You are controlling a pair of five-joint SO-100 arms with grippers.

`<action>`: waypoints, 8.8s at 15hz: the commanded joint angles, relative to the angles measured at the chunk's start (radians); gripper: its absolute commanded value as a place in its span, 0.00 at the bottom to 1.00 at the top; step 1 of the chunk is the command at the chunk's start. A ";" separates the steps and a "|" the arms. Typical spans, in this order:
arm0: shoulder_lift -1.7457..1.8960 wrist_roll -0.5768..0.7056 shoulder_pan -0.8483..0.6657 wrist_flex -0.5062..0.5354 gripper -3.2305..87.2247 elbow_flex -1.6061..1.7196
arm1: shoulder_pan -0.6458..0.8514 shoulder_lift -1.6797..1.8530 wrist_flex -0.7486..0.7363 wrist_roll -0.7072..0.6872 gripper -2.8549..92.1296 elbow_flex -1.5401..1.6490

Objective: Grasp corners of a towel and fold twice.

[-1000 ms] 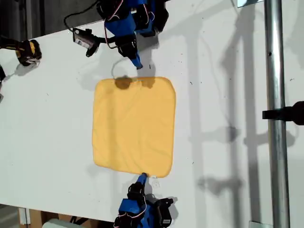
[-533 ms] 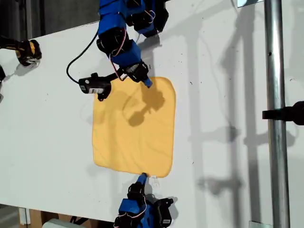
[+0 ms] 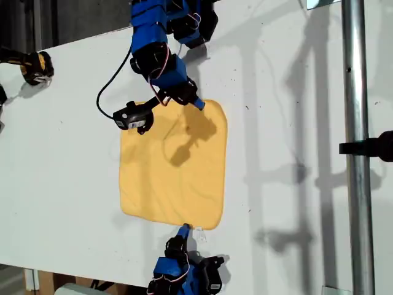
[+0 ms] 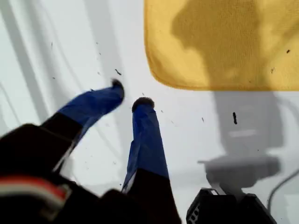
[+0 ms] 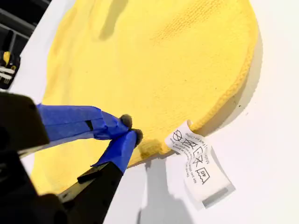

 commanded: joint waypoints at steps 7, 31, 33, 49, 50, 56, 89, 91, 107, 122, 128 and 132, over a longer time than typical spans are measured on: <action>0.003 -0.009 0.006 0.000 0.02 0.002 | 0.029 0.046 0.048 -0.048 0.50 0.015; 0.003 -0.025 0.002 0.002 0.02 0.002 | 0.081 -0.565 -0.356 0.031 0.07 0.270; 0.003 -0.026 0.002 0.002 0.02 0.002 | 0.081 -0.558 -0.354 0.026 0.03 0.256; -1.091 0.249 0.133 0.357 0.02 -1.209 | 0.061 -0.561 -0.387 0.021 0.03 0.181; -1.170 0.316 0.176 0.380 0.02 -1.310 | 0.060 -0.561 -0.388 0.021 0.03 0.176; -1.419 0.506 0.347 0.387 0.09 -1.586 | 0.041 -0.560 -0.397 0.037 0.03 0.161; -1.954 0.288 0.288 -0.209 0.02 -0.928 | 0.066 -0.469 -0.299 0.028 0.03 0.087; -1.936 0.276 0.295 -0.199 0.02 -0.927 | 0.066 -0.466 -0.299 0.028 0.03 0.087; -1.058 0.233 0.431 -0.054 0.02 -0.888 | -0.021 -0.308 -0.155 0.005 0.03 -0.106; -1.147 0.744 -0.499 -0.284 0.02 -0.874 | 0.784 -0.195 -0.259 -0.252 0.03 0.074; -1.431 0.885 -0.655 -0.334 0.02 -1.221 | 1.003 -0.239 -0.365 -0.456 0.03 -0.080; -1.474 0.917 -0.680 -0.388 0.02 -1.278 | 1.063 -0.216 -0.482 -0.495 0.03 -0.091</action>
